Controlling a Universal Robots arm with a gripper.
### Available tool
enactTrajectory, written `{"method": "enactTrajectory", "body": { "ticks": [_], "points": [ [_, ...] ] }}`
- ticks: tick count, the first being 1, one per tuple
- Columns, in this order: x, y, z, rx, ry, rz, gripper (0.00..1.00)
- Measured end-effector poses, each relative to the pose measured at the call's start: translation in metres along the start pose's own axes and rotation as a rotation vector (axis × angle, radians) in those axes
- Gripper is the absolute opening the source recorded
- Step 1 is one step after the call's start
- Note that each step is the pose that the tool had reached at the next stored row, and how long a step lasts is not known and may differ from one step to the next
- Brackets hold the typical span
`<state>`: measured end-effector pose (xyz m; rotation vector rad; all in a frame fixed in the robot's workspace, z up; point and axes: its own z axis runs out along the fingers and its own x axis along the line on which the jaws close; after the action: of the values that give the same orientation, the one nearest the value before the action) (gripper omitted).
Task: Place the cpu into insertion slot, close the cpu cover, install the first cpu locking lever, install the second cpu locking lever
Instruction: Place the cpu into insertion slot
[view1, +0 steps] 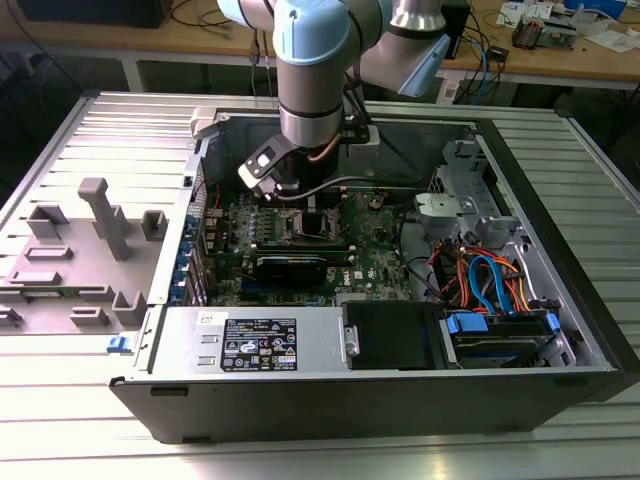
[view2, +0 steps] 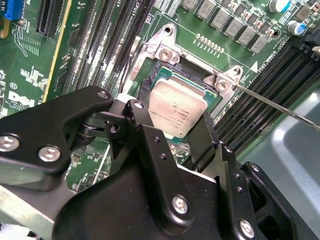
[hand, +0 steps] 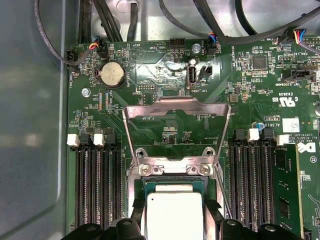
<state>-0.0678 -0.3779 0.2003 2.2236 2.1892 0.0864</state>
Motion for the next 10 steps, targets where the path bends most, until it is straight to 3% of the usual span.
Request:
{"method": "enactTrajectory", "body": {
  "ticks": [10],
  "points": [
    [-0.0001,0.0002,0.0019,0.0003,-0.0021,0.006,0.55]
  ]
}}
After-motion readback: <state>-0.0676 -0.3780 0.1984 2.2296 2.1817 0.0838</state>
